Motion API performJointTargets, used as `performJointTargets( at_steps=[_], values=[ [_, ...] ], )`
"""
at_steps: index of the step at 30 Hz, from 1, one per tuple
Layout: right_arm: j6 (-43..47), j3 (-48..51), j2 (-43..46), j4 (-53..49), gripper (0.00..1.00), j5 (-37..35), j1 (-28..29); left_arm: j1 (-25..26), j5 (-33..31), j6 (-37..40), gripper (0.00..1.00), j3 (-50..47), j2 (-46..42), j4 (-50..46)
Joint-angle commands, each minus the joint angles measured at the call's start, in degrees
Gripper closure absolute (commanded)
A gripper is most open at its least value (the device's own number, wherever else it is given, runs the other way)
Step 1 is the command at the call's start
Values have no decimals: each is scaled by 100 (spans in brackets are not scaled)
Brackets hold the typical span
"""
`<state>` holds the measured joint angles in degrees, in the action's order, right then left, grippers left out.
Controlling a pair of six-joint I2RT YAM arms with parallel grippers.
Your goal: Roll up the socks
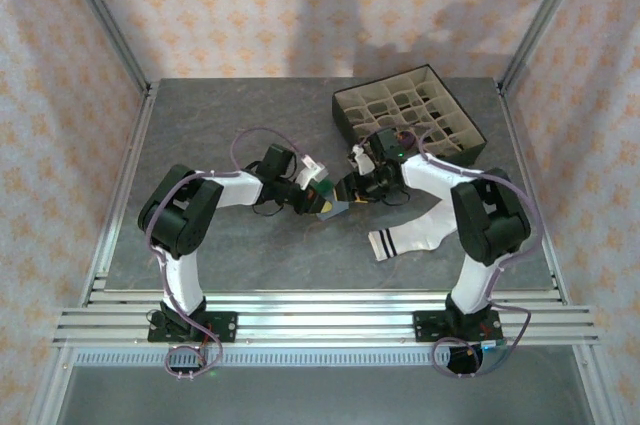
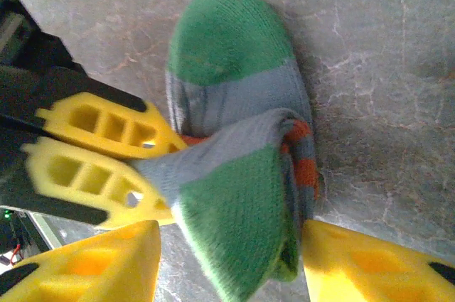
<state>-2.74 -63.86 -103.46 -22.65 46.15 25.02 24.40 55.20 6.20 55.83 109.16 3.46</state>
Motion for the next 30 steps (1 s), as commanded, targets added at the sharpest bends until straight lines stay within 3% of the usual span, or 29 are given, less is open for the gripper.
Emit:
performJointTargets(
  at_steps=[1, 13, 21, 27, 30],
  values=[
    [105, -180, -214, 197, 46, 166, -14, -67, -421, -242, 100, -166, 385, -620],
    [49, -394, -795, 42, 55, 185, 27, -73, -833, 30, 85, -275, 205, -717],
    [289, -402, -629, 164, 49, 442, 89, -75, -960, 260, 86, 97, 393, -1398],
    [204, -779, -1033, -410, 66, 74, 124, -33, -1025, 338, 81, -29, 81, -1147],
    [105, -973, -1298, -916, 68, -256, 118, 15, -1256, 543, 76, -74, -347, -1259]
  ],
)
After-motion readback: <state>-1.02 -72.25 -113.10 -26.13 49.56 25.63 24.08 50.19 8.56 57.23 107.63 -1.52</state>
